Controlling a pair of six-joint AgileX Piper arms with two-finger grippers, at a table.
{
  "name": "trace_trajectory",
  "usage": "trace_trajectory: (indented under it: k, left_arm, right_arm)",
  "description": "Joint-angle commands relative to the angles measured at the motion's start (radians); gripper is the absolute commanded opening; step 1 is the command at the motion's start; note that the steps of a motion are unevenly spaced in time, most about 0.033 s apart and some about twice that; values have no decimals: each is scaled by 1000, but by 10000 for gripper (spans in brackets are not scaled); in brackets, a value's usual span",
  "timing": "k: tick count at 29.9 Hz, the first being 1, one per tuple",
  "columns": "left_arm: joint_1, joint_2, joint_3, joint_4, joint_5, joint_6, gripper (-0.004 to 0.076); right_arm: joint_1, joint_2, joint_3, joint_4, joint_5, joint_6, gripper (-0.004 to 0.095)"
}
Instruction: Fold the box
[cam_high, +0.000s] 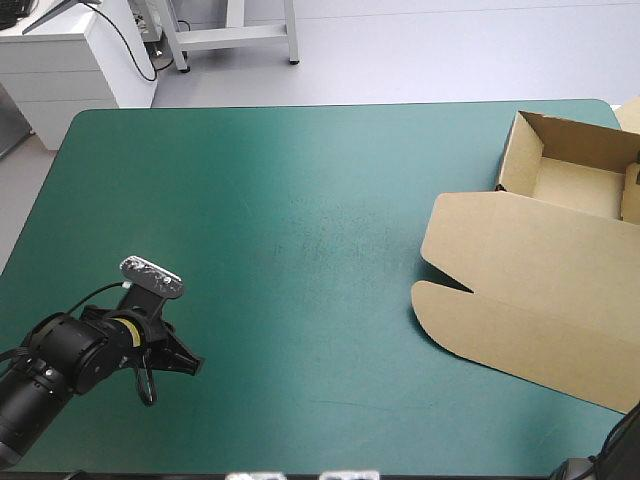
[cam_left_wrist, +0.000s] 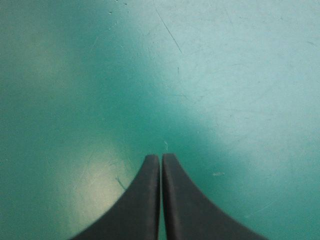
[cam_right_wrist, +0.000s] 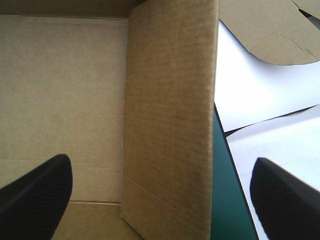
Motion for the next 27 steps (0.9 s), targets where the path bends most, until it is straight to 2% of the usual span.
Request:
trace_trajectory:
  k: [1,6,10,14,18,20,24,27]
  left_arm:
    - [-7,-11,-24,1,-39,-9,-8]
    - [-7,-11,-24,1,-39,-11,-8]
    - [-7,-11,-24,1,-38,-12,-8]
    - [-7,-11,-24,1,-34,-13,-8]
    - [-7,-11,-24,1,-34,-13,-8]
    - [-7,-11,-24,1,-38,-13,-8]
    - [-7,-11,-24,-6,-67,-13,-8]
    - [-7,-11,-24,-18,-90,-13,-8]
  right_arm:
    - [-7,-79,-47,27,0,8,881]
    - [-7,-136,-76,59,0,8,807]
    - [-5,-189,-78,142,0,12,692]
    - [-4,-240,-74,231,0,6,448]
    - [-4,-296,-66,282,0,-8,103]
    - [-4,-321,-66,298,0,-10,-20]
    - [31,-378,-61,321,0,-15,-19]
    - [104,-443,-8,321,0,-32,-19]
